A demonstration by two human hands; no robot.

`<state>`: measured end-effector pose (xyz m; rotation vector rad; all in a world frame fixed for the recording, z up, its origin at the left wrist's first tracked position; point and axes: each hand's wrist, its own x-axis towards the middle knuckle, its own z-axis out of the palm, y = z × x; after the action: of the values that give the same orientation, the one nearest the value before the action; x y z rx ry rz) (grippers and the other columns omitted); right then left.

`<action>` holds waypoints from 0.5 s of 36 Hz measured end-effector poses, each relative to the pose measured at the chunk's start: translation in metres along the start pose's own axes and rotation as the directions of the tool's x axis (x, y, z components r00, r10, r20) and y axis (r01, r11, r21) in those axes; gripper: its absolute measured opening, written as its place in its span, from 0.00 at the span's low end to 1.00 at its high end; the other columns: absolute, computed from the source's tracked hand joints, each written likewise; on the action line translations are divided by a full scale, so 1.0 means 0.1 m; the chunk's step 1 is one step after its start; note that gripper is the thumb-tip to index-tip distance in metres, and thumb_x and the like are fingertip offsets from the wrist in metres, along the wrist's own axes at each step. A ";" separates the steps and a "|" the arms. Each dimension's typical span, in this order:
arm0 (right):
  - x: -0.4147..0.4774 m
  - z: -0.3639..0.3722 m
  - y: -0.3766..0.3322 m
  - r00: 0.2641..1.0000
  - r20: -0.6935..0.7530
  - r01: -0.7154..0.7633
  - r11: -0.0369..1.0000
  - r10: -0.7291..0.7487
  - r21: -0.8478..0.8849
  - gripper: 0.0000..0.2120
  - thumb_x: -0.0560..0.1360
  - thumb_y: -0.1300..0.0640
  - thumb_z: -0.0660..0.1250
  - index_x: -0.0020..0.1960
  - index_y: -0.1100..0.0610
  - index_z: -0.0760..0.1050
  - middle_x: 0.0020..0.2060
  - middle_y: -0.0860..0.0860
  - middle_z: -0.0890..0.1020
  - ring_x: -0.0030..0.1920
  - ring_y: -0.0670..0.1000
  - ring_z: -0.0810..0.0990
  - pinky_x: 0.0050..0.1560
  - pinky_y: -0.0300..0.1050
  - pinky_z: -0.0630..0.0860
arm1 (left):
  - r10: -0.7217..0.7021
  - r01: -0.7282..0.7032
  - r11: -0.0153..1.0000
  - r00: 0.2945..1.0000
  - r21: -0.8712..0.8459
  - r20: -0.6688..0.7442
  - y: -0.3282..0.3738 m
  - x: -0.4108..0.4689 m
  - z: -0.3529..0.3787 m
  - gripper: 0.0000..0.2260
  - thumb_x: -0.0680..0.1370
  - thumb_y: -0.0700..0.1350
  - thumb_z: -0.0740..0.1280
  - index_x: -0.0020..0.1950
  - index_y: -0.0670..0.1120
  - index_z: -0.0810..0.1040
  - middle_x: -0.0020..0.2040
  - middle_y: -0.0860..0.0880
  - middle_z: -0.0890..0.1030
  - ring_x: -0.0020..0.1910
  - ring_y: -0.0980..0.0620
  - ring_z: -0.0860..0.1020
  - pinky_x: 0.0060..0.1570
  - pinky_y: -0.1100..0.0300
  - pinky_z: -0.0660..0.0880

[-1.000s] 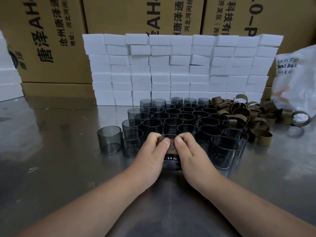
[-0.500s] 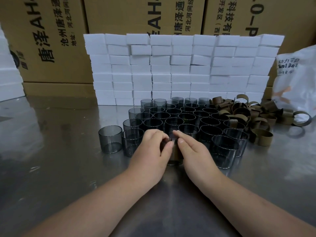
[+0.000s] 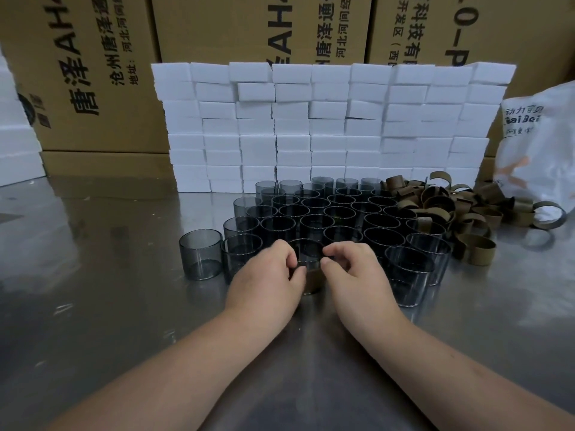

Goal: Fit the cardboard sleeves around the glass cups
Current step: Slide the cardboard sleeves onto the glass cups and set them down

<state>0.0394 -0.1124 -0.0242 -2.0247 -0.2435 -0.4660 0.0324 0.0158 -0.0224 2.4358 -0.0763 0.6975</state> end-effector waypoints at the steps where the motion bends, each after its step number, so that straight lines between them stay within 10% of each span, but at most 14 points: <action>1: 0.00 0.00 0.01 1.000 0.014 -0.017 1.000 0.017 0.016 0.06 0.75 0.56 0.63 0.43 0.46 0.73 0.41 0.41 0.73 0.39 0.36 0.72 0.38 0.26 0.66 | -0.004 0.004 1.000 0.999 -0.016 0.032 0.00 -0.01 0.00 0.11 0.74 0.51 0.65 0.36 0.52 0.65 0.30 0.54 0.72 0.32 0.57 0.70 0.30 0.59 0.64; 5: -0.03 0.03 0.01 0.985 0.153 -0.092 0.995 0.085 0.040 0.05 0.75 0.55 0.63 0.41 0.46 0.73 0.30 0.43 0.76 0.28 0.37 0.72 0.32 0.35 0.68 | 0.007 -0.003 1.000 0.994 -0.031 0.106 0.02 -0.04 0.01 0.08 0.75 0.52 0.64 0.37 0.53 0.68 0.31 0.56 0.75 0.33 0.58 0.73 0.32 0.60 0.68; 18: -0.04 0.03 -0.03 0.962 0.267 -0.067 0.998 0.063 0.005 0.13 0.78 0.55 0.59 0.62 0.48 0.72 0.52 0.40 0.78 0.54 0.41 0.75 0.53 0.35 0.68 | 0.034 -0.032 0.999 0.997 -0.035 0.062 0.00 -0.04 0.02 0.05 0.76 0.48 0.63 0.51 0.54 0.73 0.46 0.60 0.65 0.36 0.61 0.69 0.34 0.66 0.64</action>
<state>0.0354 -0.1080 -0.0253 -2.0728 -0.3417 -0.1477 0.0302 0.0145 -0.0256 2.4293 -0.1524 0.6290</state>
